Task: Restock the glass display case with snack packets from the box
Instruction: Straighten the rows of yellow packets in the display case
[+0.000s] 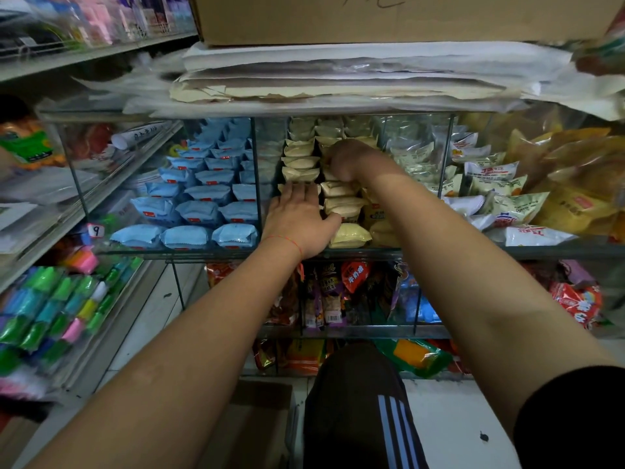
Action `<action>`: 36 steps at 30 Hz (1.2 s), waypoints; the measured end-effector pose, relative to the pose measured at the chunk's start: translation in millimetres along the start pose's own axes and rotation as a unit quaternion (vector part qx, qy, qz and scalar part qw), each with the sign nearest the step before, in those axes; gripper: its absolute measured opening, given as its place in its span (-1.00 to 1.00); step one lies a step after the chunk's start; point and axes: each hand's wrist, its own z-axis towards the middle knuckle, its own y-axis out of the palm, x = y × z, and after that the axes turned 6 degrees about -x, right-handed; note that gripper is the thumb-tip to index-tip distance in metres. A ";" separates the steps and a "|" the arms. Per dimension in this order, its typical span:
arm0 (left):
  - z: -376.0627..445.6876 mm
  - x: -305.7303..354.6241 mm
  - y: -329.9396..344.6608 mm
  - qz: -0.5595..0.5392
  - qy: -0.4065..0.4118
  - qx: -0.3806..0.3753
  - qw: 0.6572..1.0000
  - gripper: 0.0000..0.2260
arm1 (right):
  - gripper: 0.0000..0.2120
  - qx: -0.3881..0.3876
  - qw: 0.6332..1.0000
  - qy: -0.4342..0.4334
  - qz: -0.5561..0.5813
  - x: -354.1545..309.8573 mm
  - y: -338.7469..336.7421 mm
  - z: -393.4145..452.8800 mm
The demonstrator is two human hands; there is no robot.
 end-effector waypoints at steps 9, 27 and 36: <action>-4.2 3.0 1.6 -0.031 0.022 0.099 0.994 -0.48 | -0.64 0.051 0.993 -0.101 0.044 -14.4 -0.9 -5.5; -72.5 -18.9 25.7 0.073 0.166 0.182 0.967 -0.55 | -0.65 -0.030 0.988 -0.144 0.047 -40.1 6.6 -48.5; -94.0 -25.2 30.4 0.123 0.163 0.198 0.959 -0.56 | -0.73 0.015 0.980 -0.176 0.092 -45.0 -4.3 -79.6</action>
